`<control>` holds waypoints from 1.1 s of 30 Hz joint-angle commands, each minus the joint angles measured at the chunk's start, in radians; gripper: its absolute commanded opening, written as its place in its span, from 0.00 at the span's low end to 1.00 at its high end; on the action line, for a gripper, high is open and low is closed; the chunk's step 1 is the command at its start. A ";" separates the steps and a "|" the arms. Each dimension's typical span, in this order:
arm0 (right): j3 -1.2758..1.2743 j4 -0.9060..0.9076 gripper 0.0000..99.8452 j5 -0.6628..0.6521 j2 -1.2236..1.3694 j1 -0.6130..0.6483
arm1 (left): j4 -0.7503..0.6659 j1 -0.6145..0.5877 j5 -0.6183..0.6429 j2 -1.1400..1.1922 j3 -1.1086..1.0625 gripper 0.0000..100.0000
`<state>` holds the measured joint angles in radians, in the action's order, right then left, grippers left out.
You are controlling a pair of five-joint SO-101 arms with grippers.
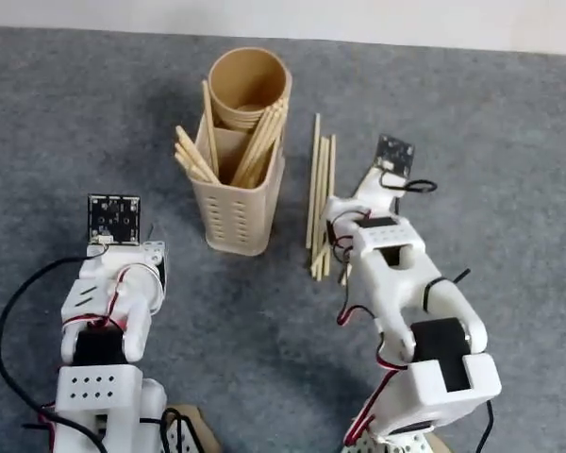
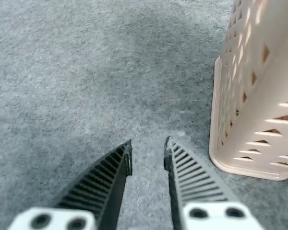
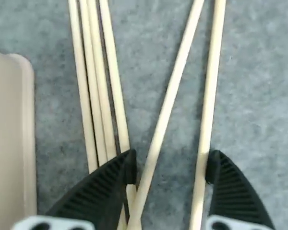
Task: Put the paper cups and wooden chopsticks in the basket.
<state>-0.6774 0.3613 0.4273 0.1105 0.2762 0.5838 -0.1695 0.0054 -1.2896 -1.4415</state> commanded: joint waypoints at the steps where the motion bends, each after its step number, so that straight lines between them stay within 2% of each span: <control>1: 0.013 0.059 0.23 0.018 0.007 -0.016 | -0.014 0.016 0.009 -0.010 0.005 0.14; 6: 0.107 0.254 0.23 0.017 0.036 -0.021 | -0.014 0.016 0.009 -0.010 0.005 0.14; 18: 0.282 0.440 0.23 0.012 0.156 -0.021 | -0.014 0.016 0.009 -0.010 0.008 0.14; 20: 0.285 0.466 0.18 0.011 0.157 -0.024 | -0.014 0.016 0.009 -0.010 0.008 0.14; 24: 0.306 0.484 0.00 0.011 0.157 -0.061 | -0.014 0.016 0.009 -0.010 0.008 0.14; 27: 0.320 0.484 0.04 0.011 0.159 -0.081 | -0.014 0.018 0.009 -0.010 0.008 0.14; 33: 0.335 0.484 0.04 0.009 0.159 -0.088 | -0.018 0.018 0.009 -0.010 0.005 0.14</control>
<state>-0.3598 0.8339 0.4289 0.2700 0.1872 0.5838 -0.1695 0.0054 -1.2896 -1.4415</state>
